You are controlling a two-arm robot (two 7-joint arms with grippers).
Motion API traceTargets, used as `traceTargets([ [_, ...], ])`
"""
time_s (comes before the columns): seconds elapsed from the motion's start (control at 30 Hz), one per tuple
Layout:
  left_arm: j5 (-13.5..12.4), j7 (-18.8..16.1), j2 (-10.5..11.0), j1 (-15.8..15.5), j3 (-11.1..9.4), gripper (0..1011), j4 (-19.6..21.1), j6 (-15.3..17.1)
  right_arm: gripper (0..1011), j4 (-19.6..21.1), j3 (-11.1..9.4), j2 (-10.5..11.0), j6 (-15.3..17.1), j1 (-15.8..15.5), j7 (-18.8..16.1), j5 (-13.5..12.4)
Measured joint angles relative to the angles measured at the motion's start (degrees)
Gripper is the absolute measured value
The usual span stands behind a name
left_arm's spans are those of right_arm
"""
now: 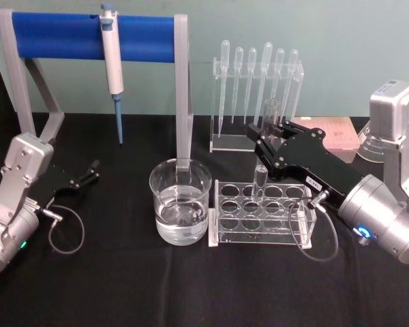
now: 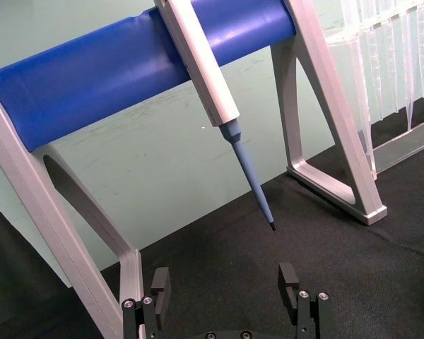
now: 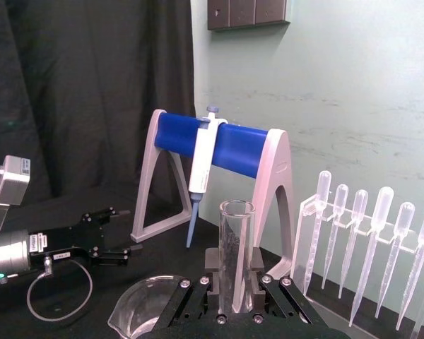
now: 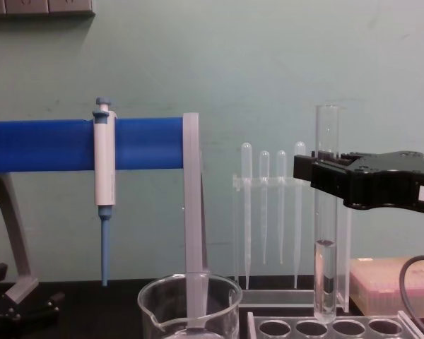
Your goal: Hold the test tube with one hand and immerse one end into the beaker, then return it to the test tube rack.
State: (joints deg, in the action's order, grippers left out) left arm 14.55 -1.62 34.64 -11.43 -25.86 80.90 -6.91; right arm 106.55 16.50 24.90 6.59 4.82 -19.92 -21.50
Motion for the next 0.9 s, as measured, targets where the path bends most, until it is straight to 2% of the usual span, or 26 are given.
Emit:
traceTargets([
  [0.9, 0.0, 0.0, 0.0, 0.0, 0.0, 1000, 0.0, 0.0, 229, 0.0, 0.0, 0.0, 0.0, 0.0, 0.0, 0.0],
])
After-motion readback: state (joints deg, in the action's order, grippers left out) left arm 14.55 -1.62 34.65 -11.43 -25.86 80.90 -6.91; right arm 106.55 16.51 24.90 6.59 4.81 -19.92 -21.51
